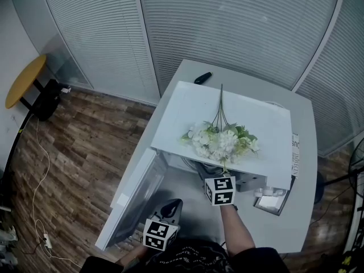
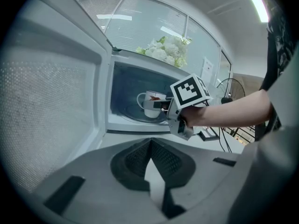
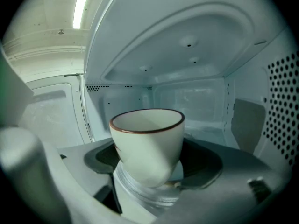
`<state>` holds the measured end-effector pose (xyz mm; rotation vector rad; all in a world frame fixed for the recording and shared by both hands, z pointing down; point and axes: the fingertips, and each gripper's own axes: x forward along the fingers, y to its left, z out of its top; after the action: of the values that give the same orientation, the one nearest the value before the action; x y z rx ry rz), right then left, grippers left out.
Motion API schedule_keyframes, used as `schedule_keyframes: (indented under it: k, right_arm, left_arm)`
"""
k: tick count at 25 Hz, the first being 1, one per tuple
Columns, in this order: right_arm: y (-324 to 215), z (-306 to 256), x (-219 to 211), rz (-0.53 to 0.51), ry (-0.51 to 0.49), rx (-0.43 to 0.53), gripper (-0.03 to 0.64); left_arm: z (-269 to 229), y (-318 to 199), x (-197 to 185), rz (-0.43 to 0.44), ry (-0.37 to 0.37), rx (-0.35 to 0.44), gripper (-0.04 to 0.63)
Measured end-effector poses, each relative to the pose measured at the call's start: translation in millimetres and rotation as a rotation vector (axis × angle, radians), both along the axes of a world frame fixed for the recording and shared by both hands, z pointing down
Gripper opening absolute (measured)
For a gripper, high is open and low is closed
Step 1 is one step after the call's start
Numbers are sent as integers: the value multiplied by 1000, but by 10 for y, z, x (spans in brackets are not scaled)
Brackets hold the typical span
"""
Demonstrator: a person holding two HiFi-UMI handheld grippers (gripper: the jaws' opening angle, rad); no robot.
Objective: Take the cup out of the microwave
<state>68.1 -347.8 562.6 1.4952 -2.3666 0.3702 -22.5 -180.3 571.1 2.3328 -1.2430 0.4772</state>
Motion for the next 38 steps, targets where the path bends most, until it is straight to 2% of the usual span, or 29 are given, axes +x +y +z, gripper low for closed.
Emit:
schedule_keyframes:
  k: [28, 38]
  right_arm:
    - [465, -66, 122, -10, 14, 1, 391]
    - [700, -96, 123, 2, -8, -2, 391]
  left_arm:
    - [-75, 67, -18, -36, 6, 42, 5]
    - [-123, 122, -21, -38, 6, 59, 5]
